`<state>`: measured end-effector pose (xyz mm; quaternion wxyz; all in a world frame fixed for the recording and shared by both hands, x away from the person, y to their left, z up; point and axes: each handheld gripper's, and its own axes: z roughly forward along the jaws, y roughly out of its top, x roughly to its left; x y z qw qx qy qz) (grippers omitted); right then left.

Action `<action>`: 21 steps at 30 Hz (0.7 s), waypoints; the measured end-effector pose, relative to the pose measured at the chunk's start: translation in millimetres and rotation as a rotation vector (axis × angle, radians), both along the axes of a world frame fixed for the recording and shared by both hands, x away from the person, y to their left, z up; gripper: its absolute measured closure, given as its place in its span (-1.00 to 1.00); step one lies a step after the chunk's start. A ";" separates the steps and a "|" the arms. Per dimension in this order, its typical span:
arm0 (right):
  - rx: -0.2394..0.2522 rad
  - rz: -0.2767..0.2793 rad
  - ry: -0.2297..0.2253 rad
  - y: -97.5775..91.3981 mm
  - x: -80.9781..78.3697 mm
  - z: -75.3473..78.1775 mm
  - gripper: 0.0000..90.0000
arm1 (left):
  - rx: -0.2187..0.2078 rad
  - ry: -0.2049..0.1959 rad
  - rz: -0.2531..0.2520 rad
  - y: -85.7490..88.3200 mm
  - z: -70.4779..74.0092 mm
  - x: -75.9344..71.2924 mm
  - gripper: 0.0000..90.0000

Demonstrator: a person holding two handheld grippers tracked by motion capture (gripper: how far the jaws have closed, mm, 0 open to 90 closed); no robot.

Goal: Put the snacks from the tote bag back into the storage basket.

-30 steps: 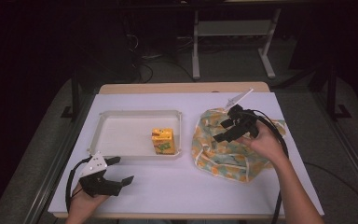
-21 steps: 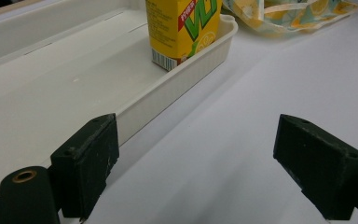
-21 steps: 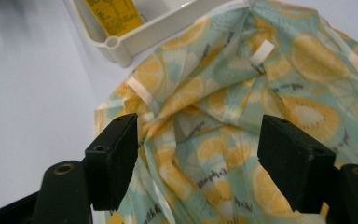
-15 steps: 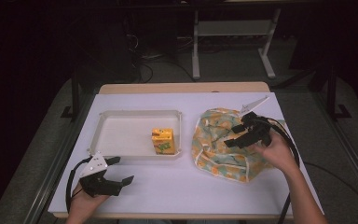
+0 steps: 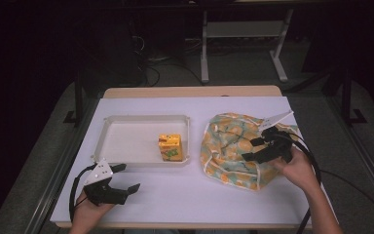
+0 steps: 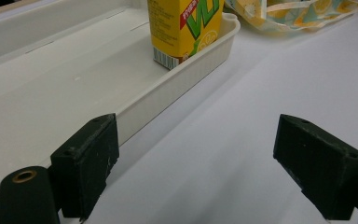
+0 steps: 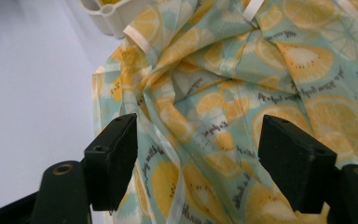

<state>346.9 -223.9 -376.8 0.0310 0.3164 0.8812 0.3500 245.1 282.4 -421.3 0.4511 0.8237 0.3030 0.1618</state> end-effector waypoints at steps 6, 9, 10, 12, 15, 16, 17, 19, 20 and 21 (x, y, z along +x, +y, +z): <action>0.000 -0.012 0.001 -6.8 -8.3 -4.5 -0.39 | 0.004 -0.002 -0.002 -0.4 -0.1 0.0 -0.70; 0.009 -0.024 0.001 -10.4 -13.6 -7.2 -0.40 | 0.005 -0.002 -0.001 -0.4 -0.2 0.0 -0.70; 0.008 -0.023 -0.002 -11.8 -14.5 -8.1 -0.40 | 0.004 -0.001 -0.001 -0.5 -0.3 0.1 -0.70; 0.020 -0.027 0.000 -14.9 -18.2 -10.4 -0.40 | 0.003 -0.002 -0.001 -0.7 -0.5 0.2 -0.70; 0.028 -0.031 -0.005 -19.0 -22.7 -13.2 -0.41 | 0.004 -0.002 -0.001 -0.9 -0.7 0.2 -0.70; 0.031 -0.043 0.004 -19.2 -24.5 -13.3 -0.41 | 0.004 -0.001 0.000 -1.1 -0.7 0.1 -0.70; 0.033 -0.041 -0.004 -20.6 -26.0 -14.1 -0.41 | 0.005 -0.002 -0.002 -1.2 -0.7 0.2 -0.70; 0.038 -0.043 -0.005 -22.6 -29.3 -15.0 -0.41 | 0.009 -0.001 -0.002 -1.4 -0.7 0.1 -0.70; 0.041 -0.042 -0.013 -23.8 -31.2 -16.2 -0.41 | 0.010 -0.001 -0.003 -1.4 -0.7 0.1 -0.70; 0.047 -0.049 -0.009 -23.9 -32.8 -16.5 -0.41 | 0.009 0.000 -0.003 -1.5 -0.8 0.1 -0.70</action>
